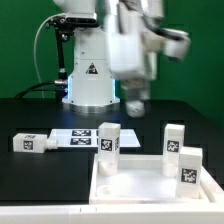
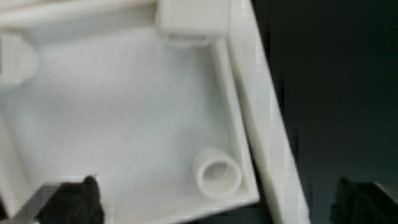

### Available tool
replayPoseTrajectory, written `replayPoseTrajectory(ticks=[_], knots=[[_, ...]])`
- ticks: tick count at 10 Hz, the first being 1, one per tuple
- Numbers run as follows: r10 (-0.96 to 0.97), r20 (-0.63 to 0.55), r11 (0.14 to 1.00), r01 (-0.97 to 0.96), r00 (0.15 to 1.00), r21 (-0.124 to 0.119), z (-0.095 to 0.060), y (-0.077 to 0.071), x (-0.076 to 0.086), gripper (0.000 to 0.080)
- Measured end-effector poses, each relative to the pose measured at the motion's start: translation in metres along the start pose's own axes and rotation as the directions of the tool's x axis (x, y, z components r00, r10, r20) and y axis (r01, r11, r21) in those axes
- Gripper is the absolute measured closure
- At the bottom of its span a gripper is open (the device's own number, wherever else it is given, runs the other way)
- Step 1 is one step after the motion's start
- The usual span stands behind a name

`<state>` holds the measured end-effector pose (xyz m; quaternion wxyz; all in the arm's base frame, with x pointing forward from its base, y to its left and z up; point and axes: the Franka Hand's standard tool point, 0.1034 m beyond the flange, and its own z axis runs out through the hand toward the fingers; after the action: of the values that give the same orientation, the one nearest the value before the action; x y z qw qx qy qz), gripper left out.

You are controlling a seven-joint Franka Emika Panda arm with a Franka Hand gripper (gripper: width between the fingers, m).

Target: Assemble square table

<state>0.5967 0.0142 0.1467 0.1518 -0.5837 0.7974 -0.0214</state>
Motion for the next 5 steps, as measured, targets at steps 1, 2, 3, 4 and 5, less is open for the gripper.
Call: replayPoseTrajectory(ticks=[1, 2, 3, 4, 5], knots=[[0.042, 0.020, 0.999, -0.042, 0.999, 0.012, -0.0101, 0.0036, 0.0170, 0.0150], [0.037, 0.012, 0.999, -0.038, 0.999, 0.013, -0.0113, -0.0001, 0.0162, 0.0150], [0.034, 0.010, 0.999, -0.035, 0.999, 0.010, -0.0094, 0.0013, 0.0156, 0.0150], [0.035, 0.009, 0.999, -0.035, 0.999, 0.009, -0.0091, 0.0015, 0.0162, 0.0150], [0.034, 0.008, 0.999, -0.034, 0.999, 0.008, -0.0085, 0.0018, 0.0164, 0.0150]])
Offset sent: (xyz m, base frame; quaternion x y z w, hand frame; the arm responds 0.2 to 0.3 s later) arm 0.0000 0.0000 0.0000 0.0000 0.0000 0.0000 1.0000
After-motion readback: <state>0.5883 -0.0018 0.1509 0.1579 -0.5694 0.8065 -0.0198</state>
